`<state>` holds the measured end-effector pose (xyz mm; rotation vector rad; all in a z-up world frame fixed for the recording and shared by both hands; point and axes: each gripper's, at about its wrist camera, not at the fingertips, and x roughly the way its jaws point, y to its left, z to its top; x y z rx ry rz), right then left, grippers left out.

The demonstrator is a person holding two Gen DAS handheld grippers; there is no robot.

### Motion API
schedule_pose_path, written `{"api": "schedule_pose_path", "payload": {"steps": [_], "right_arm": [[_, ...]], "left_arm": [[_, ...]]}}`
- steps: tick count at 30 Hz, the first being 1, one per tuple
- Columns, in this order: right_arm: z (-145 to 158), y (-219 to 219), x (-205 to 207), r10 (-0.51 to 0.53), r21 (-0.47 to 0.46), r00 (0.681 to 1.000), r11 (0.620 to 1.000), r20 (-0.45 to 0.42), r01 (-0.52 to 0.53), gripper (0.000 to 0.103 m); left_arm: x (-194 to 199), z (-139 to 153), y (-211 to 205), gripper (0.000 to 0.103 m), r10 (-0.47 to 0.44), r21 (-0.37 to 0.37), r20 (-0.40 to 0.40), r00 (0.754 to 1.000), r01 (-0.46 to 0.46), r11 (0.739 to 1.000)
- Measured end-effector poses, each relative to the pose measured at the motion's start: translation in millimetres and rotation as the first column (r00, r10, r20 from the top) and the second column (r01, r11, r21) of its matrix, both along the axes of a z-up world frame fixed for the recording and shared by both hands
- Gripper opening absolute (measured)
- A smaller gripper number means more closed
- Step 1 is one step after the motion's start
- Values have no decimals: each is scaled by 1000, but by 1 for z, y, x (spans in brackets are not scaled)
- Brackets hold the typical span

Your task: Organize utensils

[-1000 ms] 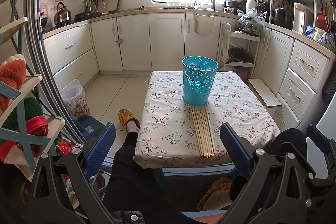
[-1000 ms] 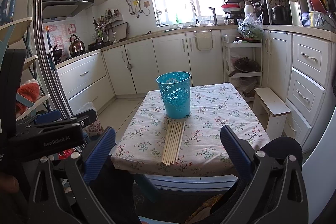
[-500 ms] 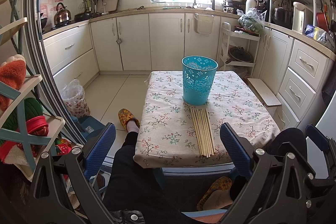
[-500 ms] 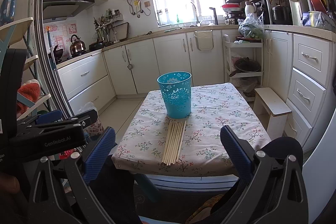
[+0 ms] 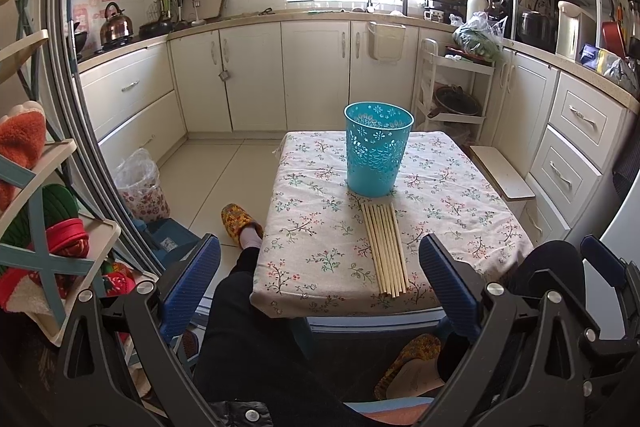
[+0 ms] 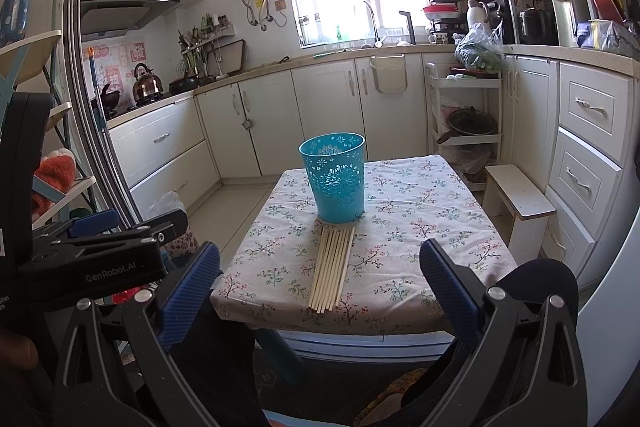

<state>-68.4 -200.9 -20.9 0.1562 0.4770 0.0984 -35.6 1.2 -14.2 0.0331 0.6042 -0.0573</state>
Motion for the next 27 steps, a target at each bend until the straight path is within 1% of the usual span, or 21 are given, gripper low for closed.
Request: {"api": "schedule_pose_path", "payload": {"steps": [3, 4, 5, 9, 10, 11, 12, 13, 14, 15, 16, 18, 20, 21, 23, 26, 27], "right_arm": [[-1, 1, 8, 7, 5, 1000, 1000, -24, -7, 96], [2, -6, 10, 12, -5, 997, 1000, -76, -12, 96], [0, -7, 16, 13, 5, 996, 1000, -91, -12, 96], [-11, -26, 59, -9, 13, 980, 1000, -201, 12, 96], [-17, -32, 73, -17, 18, 970, 1000, -242, 22, 95], [-22, -36, 86, -28, 9, 970, 999, -241, 32, 95], [-32, -40, 105, -36, -5, 961, 999, -275, 36, 87], [-45, -41, 122, -29, -13, 940, 1000, -340, 26, 68], [-57, -43, 140, -20, -17, 927, 1000, -375, 15, 61], [-70, -45, 154, -9, -13, 909, 1000, -416, 4, 52], [-82, -47, 166, -4, -26, 902, 1000, -432, -8, 44], [-105, -45, 190, 1, -29, 875, 999, -485, -17, 40], [-123, -40, 211, 16, -20, 856, 999, -517, -31, 35], [-128, -38, 220, 18, -23, 856, 999, -517, -35, 32], [-137, -34, 235, 34, -7, 859, 999, -510, -44, 32], [-143, -26, 252, 23, -37, 854, 998, -520, -50, 30], [-146, -25, 258, 21, -38, 854, 998, -519, -47, 27]], "left_arm": [[7, -3, 0, 95, -6, -4, -11, 1000, 6, 1000], [11, -5, 2, 95, -8, -7, -19, 1000, 8, 1000], [17, -9, 4, 95, -9, -12, -31, 999, 9, 1000], [39, -24, 17, 95, 2, -50, -81, 997, -6, 999], [45, -29, 20, 95, 8, -59, -93, 996, -13, 998], [51, -33, 24, 95, 12, -70, -106, 994, -19, 997], [57, -38, 28, 95, 18, -78, -120, 993, -27, 997], [63, -42, 30, 95, 23, -81, -130, 991, -34, 996], [70, -47, 32, 95, 26, -84, -143, 989, -38, 996], [76, -52, 33, 95, 30, -83, -155, 987, -43, 996], [83, -57, 35, 95, 34, -79, -165, 986, -47, 996], [98, -67, 37, 95, 39, -76, -194, 980, -54, 996], [110, -77, 38, 95, 42, -77, -221, 974, -60, 995], [117, -82, 38, 95, 44, -76, -236, 971, -63, 995], [129, -93, 36, 95, 45, -69, -261, 964, -66, 995], [143, -105, 33, 95, 42, -63, -290, 956, -63, 996], [149, -110, 31, 95, 40, -57, -297, 954, -60, 997]]}}
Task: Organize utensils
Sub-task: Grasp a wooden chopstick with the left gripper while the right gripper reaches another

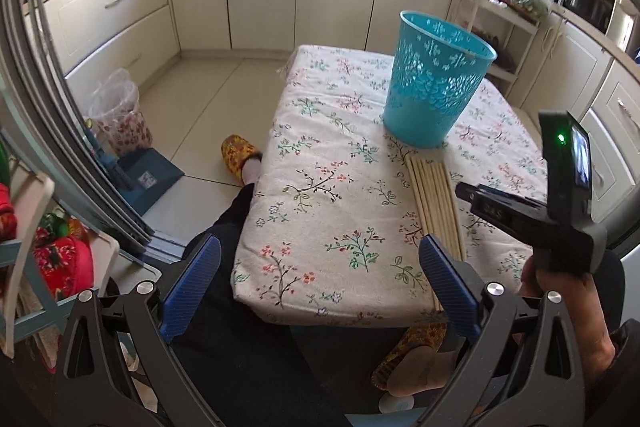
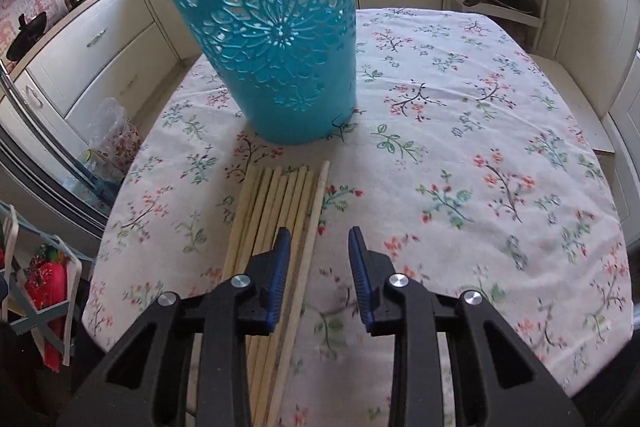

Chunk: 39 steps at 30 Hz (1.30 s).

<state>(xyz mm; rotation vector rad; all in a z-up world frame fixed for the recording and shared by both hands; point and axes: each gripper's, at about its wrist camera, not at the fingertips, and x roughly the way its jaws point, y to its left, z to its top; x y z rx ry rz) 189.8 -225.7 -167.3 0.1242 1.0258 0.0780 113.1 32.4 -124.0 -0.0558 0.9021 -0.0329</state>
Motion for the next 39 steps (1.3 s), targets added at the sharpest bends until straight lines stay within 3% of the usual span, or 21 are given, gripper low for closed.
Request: {"api": "schedule_pose_path", "payload": {"steps": [7, 11, 18, 21, 33, 35, 38, 39], "right_arm": [[-11, 1, 21, 38, -127, 999, 991, 26, -34, 19], [-17, 11, 20, 91, -44, 996, 995, 21, -90, 10], [-20, -28, 18, 75, 64, 997, 995, 3, -75, 6], [-19, -27, 17, 74, 62, 997, 995, 10, -74, 9], [-19, -33, 18, 74, 93, 997, 993, 13, -75, 9], [-19, -34, 17, 73, 99, 997, 992, 13, -74, 9], [-19, -32, 18, 73, 95, 997, 993, 17, -74, 9], [-20, -33, 18, 74, 93, 997, 993, 20, -75, 9]], "left_arm": [[35, -22, -21, 95, -30, -2, -44, 999, 30, 1000], [62, -38, -38, 95, -60, -20, -76, 995, 59, 998], [111, -69, -69, 80, -73, -17, -131, 989, 72, 997], [127, -83, -79, 73, -72, 14, -153, 986, 75, 997], [142, -103, -104, 70, -85, 96, -170, 982, 102, 990], [143, -102, -105, 64, -93, 93, -170, 981, 110, 990], [145, -99, -106, 41, -116, 82, -163, 980, 131, 988], [147, -98, -107, 28, -139, 60, -160, 977, 150, 987]]}}
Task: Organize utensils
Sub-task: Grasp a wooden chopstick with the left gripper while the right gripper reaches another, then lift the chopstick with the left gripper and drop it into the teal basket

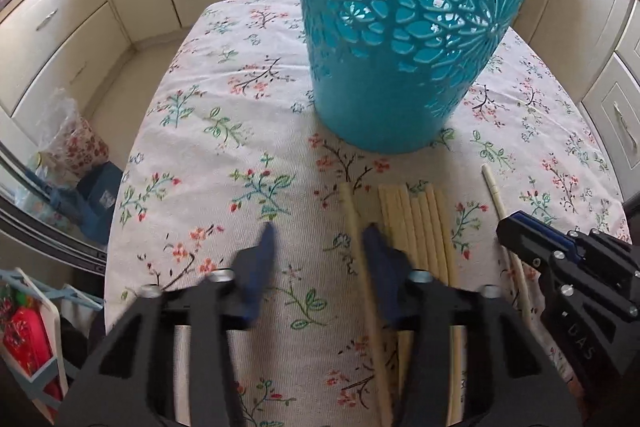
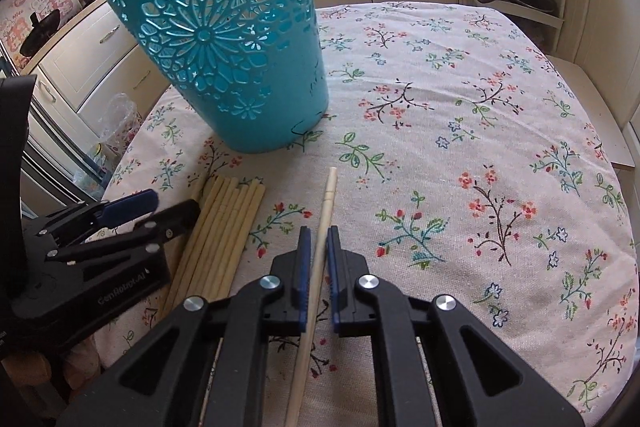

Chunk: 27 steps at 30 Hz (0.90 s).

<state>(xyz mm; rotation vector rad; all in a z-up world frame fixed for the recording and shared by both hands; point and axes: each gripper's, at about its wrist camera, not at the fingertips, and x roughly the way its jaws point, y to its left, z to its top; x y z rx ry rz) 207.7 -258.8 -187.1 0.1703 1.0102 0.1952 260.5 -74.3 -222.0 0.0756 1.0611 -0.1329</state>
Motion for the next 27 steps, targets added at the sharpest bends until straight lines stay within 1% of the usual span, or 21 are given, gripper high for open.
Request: {"api": "schedule_pose_path", "payload": {"steps": [1, 2, 3, 4, 6, 8, 11, 12, 14, 16, 17, 19, 20, 23, 24, 27], "right_arm": [[0, 0, 1, -1, -1, 1000, 1000, 3, 1, 9], [0, 0, 1, -1, -2, 1000, 1000, 5, 1, 9], [0, 0, 1, 0, -3, 1000, 1000, 7, 0, 10], [0, 0, 1, 1, -4, 1000, 1000, 9, 0, 10], [0, 0, 1, 2, -5, 1000, 1000, 12, -2, 10], [0, 2, 0, 2, -9, 1000, 1000, 15, -2, 10], [1, 2, -1, 1, -4, 1000, 1000, 15, -1, 10], [0, 1, -1, 2, -3, 1000, 1000, 16, -2, 12], [0, 1, 0, 8, 7, 1000, 1000, 17, -8, 18], [1, 4, -1, 18, 9, 1000, 1000, 23, -18, 25], [1, 6, -1, 23, 1, 999, 1000, 27, -23, 26], [1, 8, -2, 27, -13, 999, 1000, 33, -26, 26], [0, 8, -2, 26, -12, 999, 1000, 33, -26, 26], [1, 7, -1, 24, -1, 999, 1000, 33, -24, 26], [1, 7, -1, 24, 0, 999, 1000, 35, -24, 26], [2, 8, 0, 30, -6, 999, 1000, 41, -30, 29]], "left_arm": [[1, 1, 0, 18, -13, -24, -2, 1000, 13, 1000], [3, 0, 0, 16, -19, -34, -6, 1000, 19, 999], [6, 1, -1, 9, -29, -35, -12, 1000, 29, 999], [8, 1, 0, 7, -36, -45, -19, 999, 35, 998], [13, 2, 6, 5, -38, -88, -46, 998, 34, 996], [15, 8, 15, 5, -19, -119, -54, 998, 12, 993], [13, 40, 35, 5, 15, -191, 7, 1000, -13, 981], [12, 61, 44, 5, 27, -236, 63, 998, -11, 972], [10, 94, 50, 5, 40, -285, 148, 988, 4, 958], [11, 136, 57, 5, 56, -330, 265, 963, 36, 943], [13, 153, 56, 5, 63, -345, 317, 946, 53, 937], [19, 190, 54, 5, 79, -357, 428, 900, 89, 930], [22, 199, 51, 5, 81, -357, 455, 887, 98, 929], [40, 232, 34, 5, 90, -350, 546, 833, 129, 928], [46, 239, 29, 5, 93, -347, 563, 821, 133, 928], [68, 254, 18, 5, 107, -354, 588, 802, 136, 925]]}}
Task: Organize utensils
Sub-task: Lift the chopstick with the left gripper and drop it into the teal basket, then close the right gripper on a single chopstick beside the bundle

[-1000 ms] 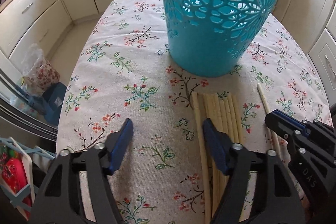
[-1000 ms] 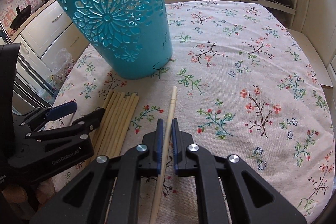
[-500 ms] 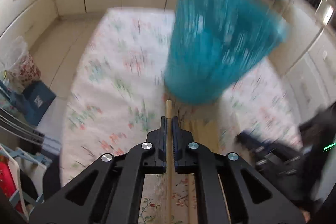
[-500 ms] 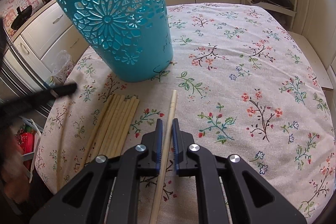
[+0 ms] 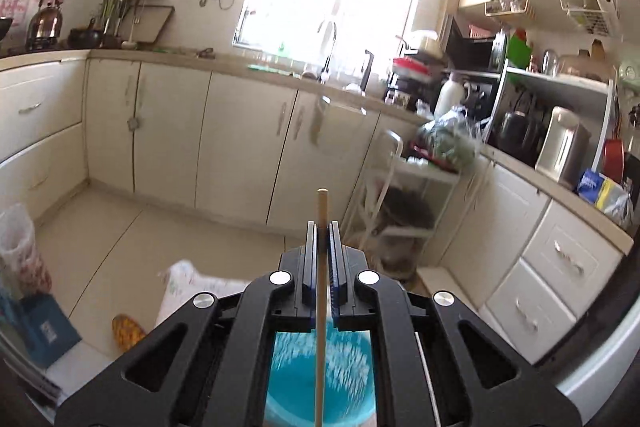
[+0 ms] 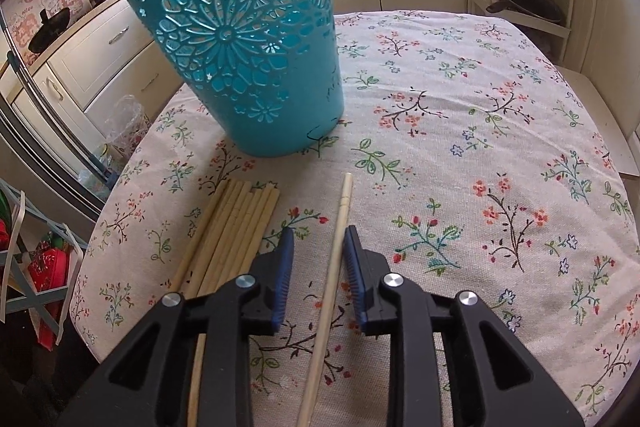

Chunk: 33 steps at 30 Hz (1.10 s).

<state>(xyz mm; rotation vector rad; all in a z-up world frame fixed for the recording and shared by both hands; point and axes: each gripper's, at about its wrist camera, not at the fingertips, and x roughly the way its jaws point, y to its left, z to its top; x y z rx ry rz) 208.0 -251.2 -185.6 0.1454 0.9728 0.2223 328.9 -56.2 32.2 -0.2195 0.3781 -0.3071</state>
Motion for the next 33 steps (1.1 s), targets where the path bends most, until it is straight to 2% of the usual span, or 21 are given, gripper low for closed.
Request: {"api": "schedule_pose_path", "payload": {"steps": [3, 5, 10, 15, 17, 20, 22, 24, 28, 31, 33], "right_arm": [[0, 4, -4, 14, -19, 1000, 1000, 10, -14, 32], [0, 7, -4, 18, -34, 1000, 999, 14, -18, 34], [2, 6, -2, 17, -21, 1000, 1000, 7, -17, 34], [3, 5, -1, 17, -19, 1000, 1000, 4, -16, 34], [2, 5, -2, 16, -26, 1000, 1000, 7, -16, 34], [2, 6, -3, 12, -42, 1000, 999, 14, -11, 34], [2, 7, -5, 9, -63, 1000, 998, 22, -7, 33], [2, 10, -6, 8, -100, 1000, 995, 29, -5, 27], [2, 15, -8, 5, -190, 999, 982, 49, 4, 12], [3, 8, -8, -19, -166, 999, 986, 47, 27, 7], [3, 0, -7, -37, -138, 999, 990, 40, 42, 7]], "left_arm": [[18, -1, -11, 5, 32, 27, 35, 999, -33, 999], [26, -10, -18, 5, 46, 43, 21, 999, -47, 998], [42, -67, -27, 5, 77, 130, -91, 993, -64, 989], [38, -115, -30, 7, 73, 231, -228, 971, -19, 973], [28, -121, -21, 13, 71, 231, -243, 967, -13, 973], [13, -118, -6, 35, 77, 210, -243, 967, -25, 977], [-4, -114, 8, 60, 114, 197, -220, 969, -70, 978], [-17, -113, 23, 67, 134, 179, -210, 968, -96, 979], [-40, -114, 59, 74, 155, 114, -231, 960, -132, 985], [-57, -131, 85, 80, 198, 82, -260, 945, -182, 980], [-63, -154, 98, 80, 214, 81, -315, 925, -198, 977]]}}
